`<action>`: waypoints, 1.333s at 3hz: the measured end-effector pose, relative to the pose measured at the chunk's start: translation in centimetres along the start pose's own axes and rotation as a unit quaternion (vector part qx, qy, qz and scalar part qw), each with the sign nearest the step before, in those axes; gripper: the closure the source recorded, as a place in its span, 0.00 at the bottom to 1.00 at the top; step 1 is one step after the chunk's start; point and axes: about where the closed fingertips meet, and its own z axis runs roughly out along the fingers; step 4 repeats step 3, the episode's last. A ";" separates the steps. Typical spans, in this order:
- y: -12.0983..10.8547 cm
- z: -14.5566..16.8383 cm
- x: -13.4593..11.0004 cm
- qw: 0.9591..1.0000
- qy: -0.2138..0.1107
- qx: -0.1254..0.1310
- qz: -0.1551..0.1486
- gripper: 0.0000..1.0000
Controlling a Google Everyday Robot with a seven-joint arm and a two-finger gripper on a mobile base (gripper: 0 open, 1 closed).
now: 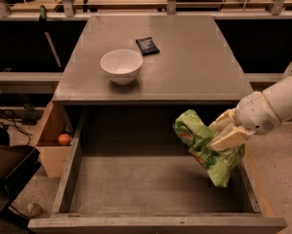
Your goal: Place green rice chip bag into top drawer
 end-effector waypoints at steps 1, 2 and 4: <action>0.0 0.2 -0.1 1.000 0.000 -0.001 -0.001 0.39; 0.0 0.3 -0.1 1.000 0.000 -0.002 -0.001 0.16; 0.0 0.4 -0.2 1.000 0.000 -0.004 -0.002 0.00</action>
Offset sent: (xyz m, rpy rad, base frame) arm 0.0001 0.0013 -0.0005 0.0003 0.0007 0.0023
